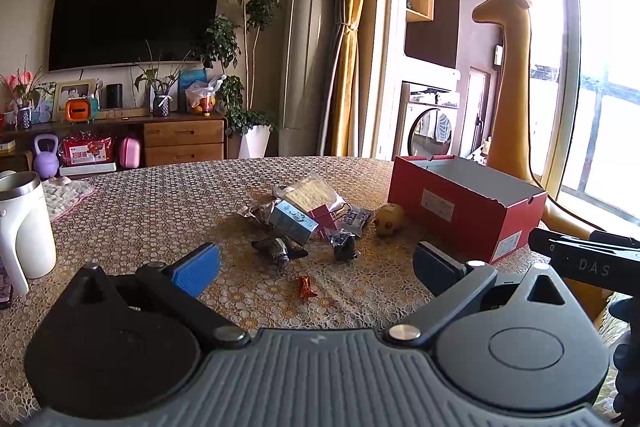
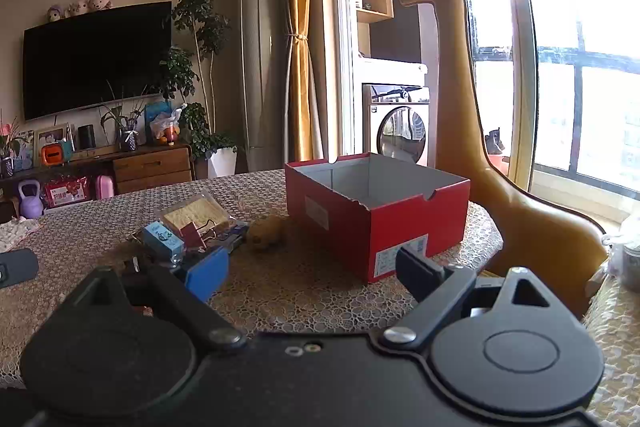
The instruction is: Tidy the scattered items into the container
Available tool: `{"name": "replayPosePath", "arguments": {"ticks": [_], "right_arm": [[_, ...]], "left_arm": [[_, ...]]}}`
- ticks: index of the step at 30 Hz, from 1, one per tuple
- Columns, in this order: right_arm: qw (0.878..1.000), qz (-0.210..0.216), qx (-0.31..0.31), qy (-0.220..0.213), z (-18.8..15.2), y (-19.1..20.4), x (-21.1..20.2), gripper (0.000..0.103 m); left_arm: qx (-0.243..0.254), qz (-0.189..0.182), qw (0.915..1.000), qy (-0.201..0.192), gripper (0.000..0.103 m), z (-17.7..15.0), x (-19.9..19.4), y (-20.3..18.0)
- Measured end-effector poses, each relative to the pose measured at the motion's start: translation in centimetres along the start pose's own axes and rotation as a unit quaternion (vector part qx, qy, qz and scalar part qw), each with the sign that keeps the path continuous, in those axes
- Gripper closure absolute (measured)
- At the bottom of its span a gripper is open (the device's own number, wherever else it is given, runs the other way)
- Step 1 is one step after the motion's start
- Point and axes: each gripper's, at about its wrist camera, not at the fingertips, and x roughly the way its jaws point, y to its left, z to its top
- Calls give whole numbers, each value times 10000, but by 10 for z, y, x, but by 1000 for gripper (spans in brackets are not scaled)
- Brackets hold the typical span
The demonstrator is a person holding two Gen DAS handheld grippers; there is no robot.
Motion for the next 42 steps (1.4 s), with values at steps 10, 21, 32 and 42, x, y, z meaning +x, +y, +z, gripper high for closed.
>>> {"name": "replayPosePath", "arguments": {"ticks": [10,21,32,42], "right_arm": [[10000,22,19,58,0,-1,2,0],[10000,62,-2,68,-1,1,1,0],[9987,479,-198,29,24,7,16,0],[9945,917,-406,287,36,21,61,0]], "left_arm": [[-43,60,10000,51,0,-2,1,1],[-61,69,9999,43,0,-3,0,1],[-29,98,9999,-36,0,9,9,9],[-75,196,9995,248,0,18,43,22]]}}
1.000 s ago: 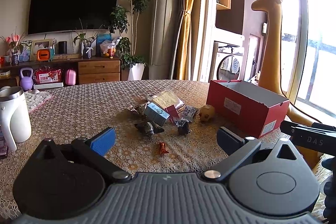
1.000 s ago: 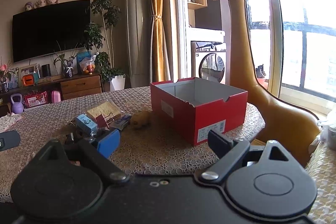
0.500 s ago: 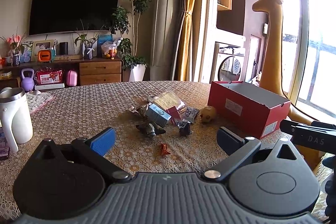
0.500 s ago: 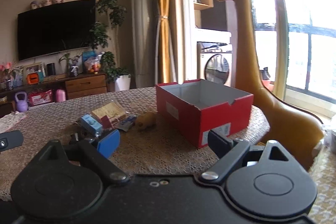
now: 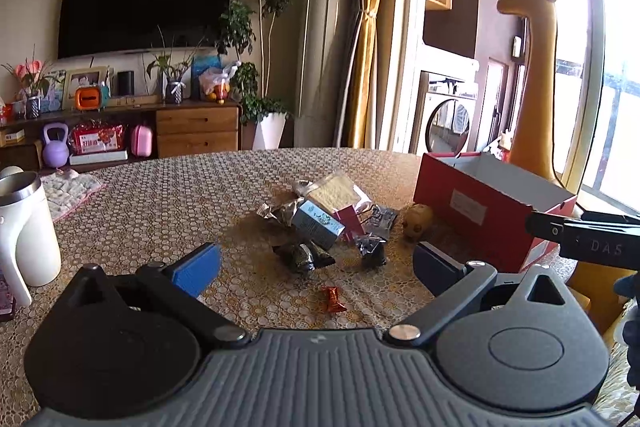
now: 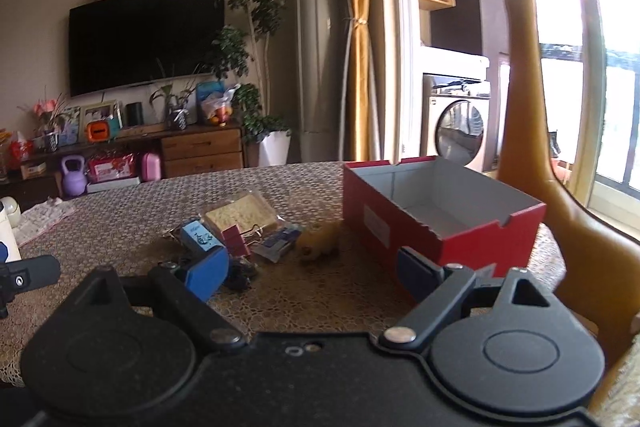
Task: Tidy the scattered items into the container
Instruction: 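Move left tool toward black snack packet while right tool approaches small black plastic bag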
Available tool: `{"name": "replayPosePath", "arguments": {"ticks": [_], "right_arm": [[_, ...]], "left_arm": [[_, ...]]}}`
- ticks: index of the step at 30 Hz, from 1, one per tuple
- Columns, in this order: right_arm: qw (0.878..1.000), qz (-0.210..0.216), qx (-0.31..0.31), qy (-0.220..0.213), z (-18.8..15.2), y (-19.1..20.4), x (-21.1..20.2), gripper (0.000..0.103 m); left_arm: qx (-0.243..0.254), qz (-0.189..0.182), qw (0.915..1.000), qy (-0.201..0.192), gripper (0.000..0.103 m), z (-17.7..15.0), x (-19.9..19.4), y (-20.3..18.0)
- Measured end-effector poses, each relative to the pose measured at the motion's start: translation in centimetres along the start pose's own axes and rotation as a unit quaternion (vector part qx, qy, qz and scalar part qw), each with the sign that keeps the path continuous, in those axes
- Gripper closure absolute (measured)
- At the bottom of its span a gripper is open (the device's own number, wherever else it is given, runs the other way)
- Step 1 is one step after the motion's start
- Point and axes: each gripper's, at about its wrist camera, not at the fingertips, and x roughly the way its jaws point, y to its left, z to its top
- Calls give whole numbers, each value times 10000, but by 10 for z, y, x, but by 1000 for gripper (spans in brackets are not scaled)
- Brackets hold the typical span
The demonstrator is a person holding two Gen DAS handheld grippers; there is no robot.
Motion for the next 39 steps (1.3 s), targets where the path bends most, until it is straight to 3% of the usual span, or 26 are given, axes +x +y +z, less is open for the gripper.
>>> {"name": "replayPosePath", "arguments": {"ticks": [15,39], "right_arm": [[9989,370,-56,268,8,6,55,0],[9943,746,-339,678,0,22,106,0]], "left_arm": [[-64,135,9983,556,0,0,51,14],[-204,56,9960,867,0,2,112,28]]}}
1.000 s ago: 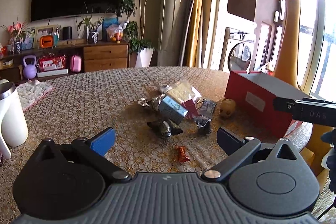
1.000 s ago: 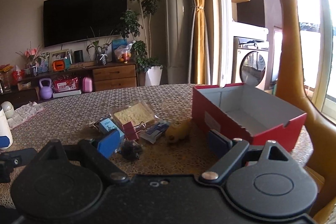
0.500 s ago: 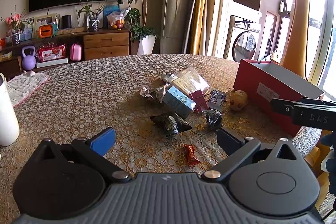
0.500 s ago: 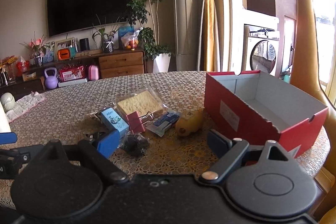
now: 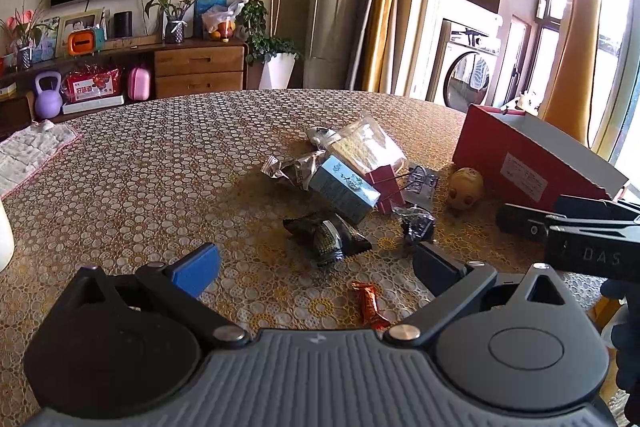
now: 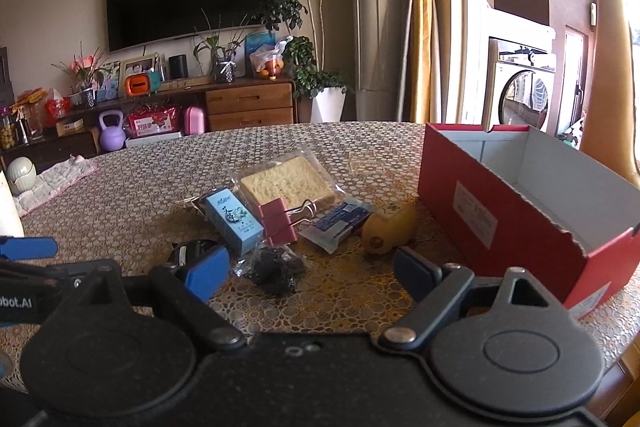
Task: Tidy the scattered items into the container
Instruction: 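Move left tool toward black snack packet while right tool approaches small black plastic bag, then close left tool on black snack packet while right tool grasps black plastic bag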
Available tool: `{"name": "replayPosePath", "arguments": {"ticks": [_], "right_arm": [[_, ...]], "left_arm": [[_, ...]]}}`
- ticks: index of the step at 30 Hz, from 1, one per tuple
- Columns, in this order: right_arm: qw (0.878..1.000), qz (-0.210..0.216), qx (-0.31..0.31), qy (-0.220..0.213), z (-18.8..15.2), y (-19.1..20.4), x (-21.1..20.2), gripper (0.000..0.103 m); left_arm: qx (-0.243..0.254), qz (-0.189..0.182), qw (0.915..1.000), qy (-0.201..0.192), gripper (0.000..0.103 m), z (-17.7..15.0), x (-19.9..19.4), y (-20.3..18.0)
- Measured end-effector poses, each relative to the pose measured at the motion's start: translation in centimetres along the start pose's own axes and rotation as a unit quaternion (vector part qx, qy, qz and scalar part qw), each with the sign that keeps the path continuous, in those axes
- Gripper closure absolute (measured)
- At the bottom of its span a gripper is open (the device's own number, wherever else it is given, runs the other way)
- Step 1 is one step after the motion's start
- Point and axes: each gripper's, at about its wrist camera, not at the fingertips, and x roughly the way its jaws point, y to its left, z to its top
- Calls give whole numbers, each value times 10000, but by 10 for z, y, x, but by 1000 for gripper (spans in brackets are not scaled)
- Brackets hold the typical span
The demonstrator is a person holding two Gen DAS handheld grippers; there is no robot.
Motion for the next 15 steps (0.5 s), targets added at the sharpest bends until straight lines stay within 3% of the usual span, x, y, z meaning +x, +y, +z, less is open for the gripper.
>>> {"name": "replayPosePath", "arguments": {"ticks": [15], "right_arm": [[9985,318,-380,219,-8,4,43,0]], "left_arm": [[-14,-74,9997,235,0,15,53,2]]}}
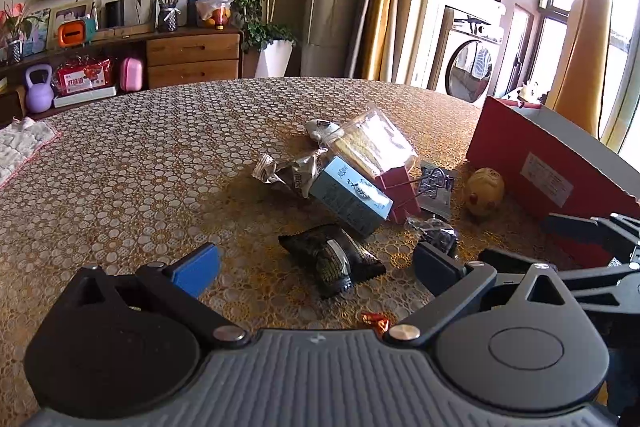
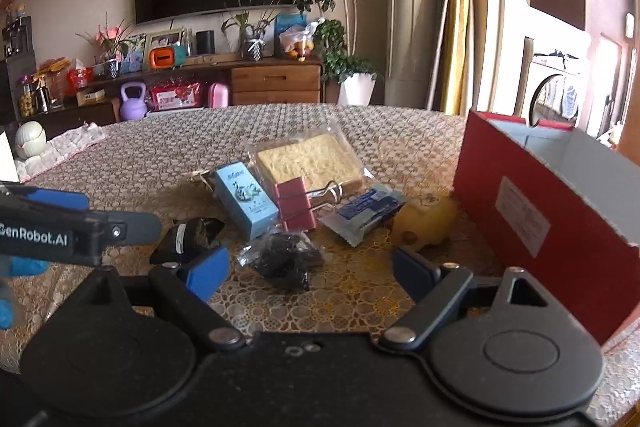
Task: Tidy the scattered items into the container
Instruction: 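Close left tool on black snack packet while right tool grasps black plastic bag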
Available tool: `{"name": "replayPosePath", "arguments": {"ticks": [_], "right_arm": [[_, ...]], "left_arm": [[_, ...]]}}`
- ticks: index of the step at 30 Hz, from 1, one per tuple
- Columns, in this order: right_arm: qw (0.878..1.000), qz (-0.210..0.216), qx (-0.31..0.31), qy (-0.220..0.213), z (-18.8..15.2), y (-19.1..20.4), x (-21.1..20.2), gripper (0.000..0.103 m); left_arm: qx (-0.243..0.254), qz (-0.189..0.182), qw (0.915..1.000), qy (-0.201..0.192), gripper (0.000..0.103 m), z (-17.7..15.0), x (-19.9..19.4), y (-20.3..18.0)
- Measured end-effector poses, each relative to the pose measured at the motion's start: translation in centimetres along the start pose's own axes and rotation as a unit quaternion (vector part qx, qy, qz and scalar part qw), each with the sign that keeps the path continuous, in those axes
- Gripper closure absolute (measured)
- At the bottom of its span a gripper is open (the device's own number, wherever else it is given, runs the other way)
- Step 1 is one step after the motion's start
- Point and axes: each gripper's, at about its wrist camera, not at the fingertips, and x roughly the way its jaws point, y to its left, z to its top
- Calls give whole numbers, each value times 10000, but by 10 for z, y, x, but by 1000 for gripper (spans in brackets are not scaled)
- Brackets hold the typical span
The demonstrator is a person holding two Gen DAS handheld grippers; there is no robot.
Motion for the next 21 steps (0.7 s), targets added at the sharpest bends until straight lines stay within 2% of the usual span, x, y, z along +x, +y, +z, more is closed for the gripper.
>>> {"name": "replayPosePath", "arguments": {"ticks": [21], "right_arm": [[9998,62,-115,145,-9,-2,27,0]], "left_arm": [[-191,-29,9995,252,0,10,35,1]]}}
